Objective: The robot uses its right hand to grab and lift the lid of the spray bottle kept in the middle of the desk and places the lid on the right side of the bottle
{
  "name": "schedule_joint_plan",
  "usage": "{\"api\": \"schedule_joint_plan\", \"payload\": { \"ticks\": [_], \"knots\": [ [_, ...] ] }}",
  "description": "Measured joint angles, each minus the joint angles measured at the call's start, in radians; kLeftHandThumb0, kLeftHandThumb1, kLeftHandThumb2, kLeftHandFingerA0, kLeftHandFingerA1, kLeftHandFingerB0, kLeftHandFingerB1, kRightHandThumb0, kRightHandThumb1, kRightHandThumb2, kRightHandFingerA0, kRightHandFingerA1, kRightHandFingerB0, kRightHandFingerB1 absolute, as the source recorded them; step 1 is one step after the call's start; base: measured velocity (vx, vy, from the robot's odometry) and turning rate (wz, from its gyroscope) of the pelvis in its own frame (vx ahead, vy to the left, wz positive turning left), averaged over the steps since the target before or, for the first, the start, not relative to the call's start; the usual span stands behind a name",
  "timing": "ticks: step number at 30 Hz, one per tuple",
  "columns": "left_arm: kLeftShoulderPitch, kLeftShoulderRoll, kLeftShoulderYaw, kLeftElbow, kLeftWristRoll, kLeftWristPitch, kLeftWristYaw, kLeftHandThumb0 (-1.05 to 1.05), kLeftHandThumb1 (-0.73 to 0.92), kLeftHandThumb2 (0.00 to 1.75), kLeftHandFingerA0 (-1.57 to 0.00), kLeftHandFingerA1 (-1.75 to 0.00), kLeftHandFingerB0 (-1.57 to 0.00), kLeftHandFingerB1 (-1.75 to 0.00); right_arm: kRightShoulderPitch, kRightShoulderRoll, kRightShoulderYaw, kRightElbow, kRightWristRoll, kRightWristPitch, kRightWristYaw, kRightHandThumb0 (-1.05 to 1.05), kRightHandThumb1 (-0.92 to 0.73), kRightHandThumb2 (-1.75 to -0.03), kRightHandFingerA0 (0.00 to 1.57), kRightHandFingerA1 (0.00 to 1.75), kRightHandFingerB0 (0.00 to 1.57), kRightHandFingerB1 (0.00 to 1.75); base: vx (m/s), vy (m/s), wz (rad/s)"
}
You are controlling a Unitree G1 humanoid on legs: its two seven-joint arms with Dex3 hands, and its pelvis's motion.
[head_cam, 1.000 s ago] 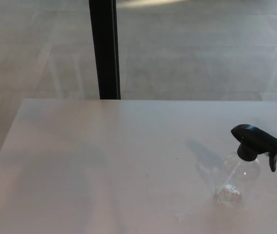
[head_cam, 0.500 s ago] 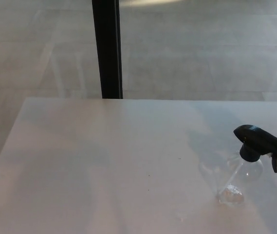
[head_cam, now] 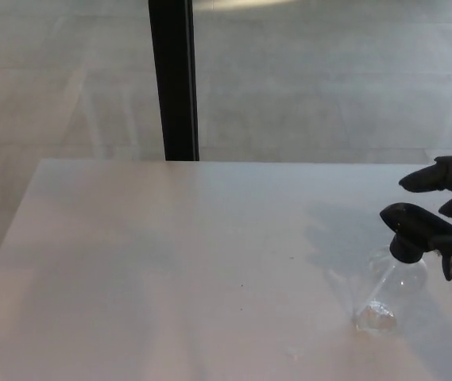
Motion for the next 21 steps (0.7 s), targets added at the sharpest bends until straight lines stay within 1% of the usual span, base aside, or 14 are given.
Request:
{"api": "schedule_joint_plan", "payload": {
  "ticks": [3, 4, 5, 6, 9, 10, 11, 12, 14, 15, 16, 17, 18, 21],
  "knots": [
    [0.001, 0.000, 0.000, 0.000, 0.000, 0.000, -0.001, -1.05, 0.49, 0.76, -0.58, -1.17, -0.39, -1.09, -0.023, -0.020, 0.048, -0.009, -0.046, 0.013, 0.016, -0.90, -0.62, -1.06, 0.18, 0.53, 0.13, 0.40, 0.00, 0.000, 0.00],
    [0.001, 0.000, 0.000, 0.000, 0.000, 0.000, -0.001, -1.05, 0.50, 0.75, -0.59, -1.17, -0.38, -1.08, -0.025, -0.021, 0.053, -0.010, -0.051, 0.015, 0.017, -0.94, -0.81, -0.65, 0.23, 0.45, 0.25, 0.28, 0.00, 0.000, 0.00],
    [0.001, 0.000, 0.000, 0.000, 0.000, 0.000, -0.002, -1.05, 0.48, 0.75, -0.63, -1.16, -0.42, -1.05, -0.034, -0.023, 0.073, -0.016, -0.071, 0.020, 0.022, -0.92, -0.78, -0.64, 0.31, 0.49, 0.29, 0.30, 0.00, 0.000, 0.00],
    [0.002, -0.001, 0.000, 0.001, 0.000, 0.000, -0.001, -1.05, 0.49, 0.75, -0.61, -1.15, -0.41, -1.04, -0.041, -0.025, 0.089, -0.020, -0.089, 0.024, 0.024, -0.94, -0.67, -0.73, 0.35, 0.55, 0.28, 0.34, 0.00, 0.000, 0.00],
    [0.002, -0.001, -0.001, 0.000, 0.000, 0.000, -0.001, -1.05, 0.48, 0.74, -0.61, -1.15, -0.40, -1.04, -0.047, -0.025, 0.115, -0.026, -0.129, 0.029, 0.024, -0.90, -0.65, -0.73, 0.37, 0.56, 0.30, 0.35, 0.00, 0.000, 0.00],
    [0.003, -0.001, -0.001, 0.001, 0.000, 0.000, -0.001, -1.05, 0.48, 0.73, -0.61, -1.15, -0.39, -1.04, -0.049, -0.024, 0.124, -0.027, -0.145, 0.032, 0.023, -0.80, -0.77, -0.64, 0.43, 0.60, 0.33, 0.32, 0.00, 0.000, 0.00],
    [0.003, -0.002, -0.001, 0.001, 0.000, 0.000, -0.001, -1.05, 0.48, 0.73, -0.61, -1.15, -0.39, -1.04, -0.051, -0.024, 0.132, -0.029, -0.159, 0.034, 0.020, -0.80, -0.77, -0.64, 0.43, 0.60, 0.33, 0.32, 0.00, 0.000, 0.00],
    [0.003, -0.002, -0.001, 0.001, 0.000, 0.000, -0.001, -1.05, 0.48, 0.73, -0.63, -1.17, -0.42, -1.08, -0.051, -0.023, 0.137, -0.030, -0.170, 0.035, 0.018, -0.65, -0.57, -0.94, 0.98, 1.06, 0.32, 0.52, 0.00, 0.000, 0.00],
    [0.004, -0.002, -0.002, 0.003, 0.000, -0.001, -0.002, -1.05, 0.46, 0.76, -0.65, -1.19, -0.40, -1.14, -0.051, -0.005, 0.143, -0.031, -0.201, 0.038, 0.004, -0.60, -0.56, -0.93, 1.06, 1.08, 0.31, 0.52, 0.00, 0.000, 0.00],
    [0.005, -0.002, -0.002, 0.003, 0.000, -0.001, -0.002, -1.05, 0.48, 0.75, -0.67, -1.18, -0.42, -1.10, -0.051, 0.004, 0.144, -0.031, -0.211, 0.039, -0.002, -0.58, -0.70, -0.62, 1.02, 1.25, 0.40, 0.39, 0.00, 0.000, 0.00],
    [0.006, -0.002, -0.002, 0.003, 0.000, -0.001, -0.002, -1.05, 0.48, 0.74, -0.66, -1.18, -0.40, -1.09, -0.051, 0.018, 0.147, -0.031, -0.226, 0.040, -0.011, -0.58, -0.67, -0.63, 0.97, 1.35, 0.42, 0.40, 0.00, 0.000, 0.00],
    [0.006, -0.002, -0.002, 0.003, 0.000, -0.002, -0.002, -1.05, 0.48, 0.74, -0.66, -1.18, -0.40, -1.09, -0.051, 0.031, 0.150, -0.030, -0.242, 0.042, -0.020, -0.58, -0.67, -0.63, 0.97, 1.35, 0.42, 0.40, 0.00, 0.000, 0.00],
    [0.006, -0.002, -0.003, 0.003, 0.000, -0.002, -0.002, -1.05, 0.48, 0.76, -0.64, -1.19, -0.38, -1.11, -0.051, 0.044, 0.153, -0.030, -0.258, 0.044, -0.030, -0.52, -0.65, -0.63, 0.96, 1.51, 0.46, 0.43, 0.00, 0.000, 0.00],
    [0.010, -0.002, -0.005, 0.003, 0.000, -0.003, -0.002, -1.05, 0.48, 0.76, -0.66, -1.20, -0.45, -1.09, -0.050, 0.079, 0.158, -0.029, -0.301, 0.046, -0.057, -0.45, -0.68, -0.62, 0.97, 1.38, 0.53, 0.44, 0.00, 0.000, 0.00]
  ]
}}
